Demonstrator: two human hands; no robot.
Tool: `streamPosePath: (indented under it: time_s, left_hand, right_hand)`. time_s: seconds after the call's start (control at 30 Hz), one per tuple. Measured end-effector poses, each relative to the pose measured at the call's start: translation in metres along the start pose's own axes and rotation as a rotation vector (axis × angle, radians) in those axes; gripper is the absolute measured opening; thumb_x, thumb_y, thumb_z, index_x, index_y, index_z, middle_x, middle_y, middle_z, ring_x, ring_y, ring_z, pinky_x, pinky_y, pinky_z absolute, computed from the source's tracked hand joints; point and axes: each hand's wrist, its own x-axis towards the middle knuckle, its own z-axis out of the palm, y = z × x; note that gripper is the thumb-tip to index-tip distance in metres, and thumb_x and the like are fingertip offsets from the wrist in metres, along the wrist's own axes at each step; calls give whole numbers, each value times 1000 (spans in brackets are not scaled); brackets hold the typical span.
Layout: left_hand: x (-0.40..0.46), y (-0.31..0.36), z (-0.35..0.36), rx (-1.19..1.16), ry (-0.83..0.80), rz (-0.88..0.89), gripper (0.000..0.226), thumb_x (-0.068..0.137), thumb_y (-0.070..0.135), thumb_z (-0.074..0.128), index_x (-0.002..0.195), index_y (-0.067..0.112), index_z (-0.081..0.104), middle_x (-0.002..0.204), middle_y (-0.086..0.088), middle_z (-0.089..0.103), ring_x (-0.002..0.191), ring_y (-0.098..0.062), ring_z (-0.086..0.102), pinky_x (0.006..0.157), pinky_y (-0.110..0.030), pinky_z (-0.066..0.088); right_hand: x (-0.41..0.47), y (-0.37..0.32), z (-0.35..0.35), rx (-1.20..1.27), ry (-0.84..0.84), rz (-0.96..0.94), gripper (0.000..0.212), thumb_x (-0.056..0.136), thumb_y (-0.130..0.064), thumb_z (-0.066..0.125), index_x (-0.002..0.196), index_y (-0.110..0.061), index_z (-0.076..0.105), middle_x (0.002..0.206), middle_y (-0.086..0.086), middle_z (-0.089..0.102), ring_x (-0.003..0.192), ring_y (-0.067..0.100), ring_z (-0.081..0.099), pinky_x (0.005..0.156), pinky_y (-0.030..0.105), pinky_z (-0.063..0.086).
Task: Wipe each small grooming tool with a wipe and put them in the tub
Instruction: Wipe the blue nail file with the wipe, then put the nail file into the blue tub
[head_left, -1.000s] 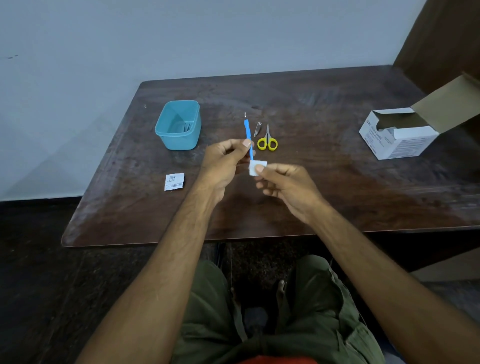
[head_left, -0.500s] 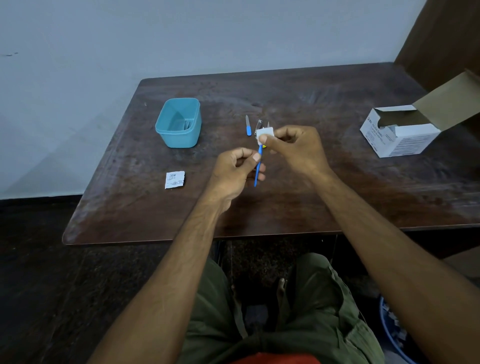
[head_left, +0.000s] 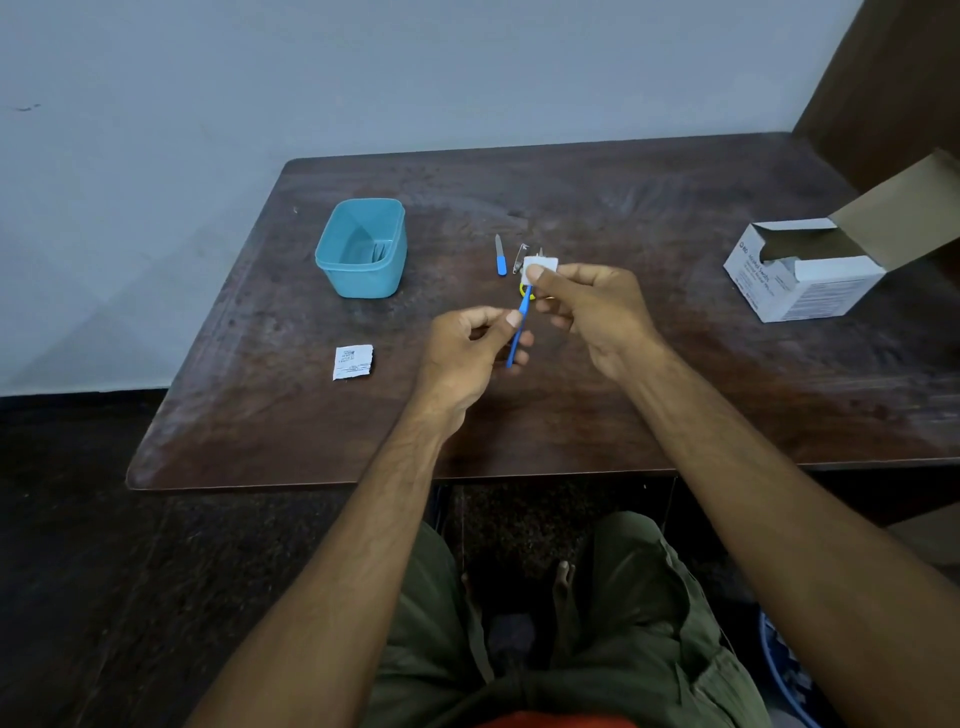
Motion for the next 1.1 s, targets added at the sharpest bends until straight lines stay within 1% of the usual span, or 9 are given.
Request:
streamPosePath:
  time_s: [0.13,0.27,0.4,0.53,0.7,0.8,0.9,1.0,1.1]
  left_hand:
    - [-3,-5,-7,-13,-4,-81,10,92,11,62,92,5,70,73,-5,66,59,-9,62,59,-20,56]
    - [-3,-8,-12,-7,8,-105,6,89,10,66,86,7,70,69,-3,65,57,-7,62,57,-19,55]
    - [-1,-9,-16,-1,56,-100,9,89,8,65,82,8,70,68,-4,65,55,-6,62,58,-19,56]
    - [10,-2,-33,65,153,-63,13,89,7,66,76,12,69,66,-4,64,51,-5,59,57,-19,54]
    - [50,24,-81,306,334,20,20,84,14,70,64,16,68,56,2,64,45,-6,55,55,-24,51]
    - [79,45,-111,558,411,23,17,79,22,70,64,13,71,67,-6,69,60,-15,60,63,-29,52]
    - [105,59,-128,813,443,-52,17,74,22,69,74,5,71,73,-8,68,71,-23,65,60,-31,49]
    - [120,61,-133,1029,426,-86,29,75,20,67,95,-1,67,99,-15,70,95,-31,67,67,-37,54]
    - [131,60,-131,1144,391,-96,30,80,15,66,105,0,63,112,-17,66,102,-33,65,75,-38,53]
  right_hand:
    - [6,-3,1,19,12,13,16,82,-25,75,88,-10,71,84,4,70,61,4,61,57,15,46]
    - [5,-2,9,36,3,22,10,82,-24,75,78,-17,70,71,-5,69,62,6,61,56,16,47]
    - [5,1,19,61,0,43,9,83,-22,74,76,-17,70,71,-5,69,62,7,62,57,18,48]
    - [10,3,27,68,1,45,9,86,-21,71,78,-16,69,75,-1,69,61,7,61,56,18,45]
    - [15,7,37,38,-4,47,9,85,-21,72,79,-16,70,75,-2,69,58,5,61,54,16,45]
    - [18,10,44,17,-11,53,10,84,-23,73,78,-16,70,77,-1,70,61,7,62,55,17,46]
    - [22,12,53,3,-24,56,9,84,-24,73,79,-16,71,77,-1,70,62,8,62,55,18,45]
    - [27,14,60,-6,-27,55,10,84,-23,74,81,-15,71,79,1,71,64,10,63,57,18,47]
    - [31,15,63,-25,-23,59,10,83,-24,74,83,-14,71,81,1,72,65,9,64,58,19,47]
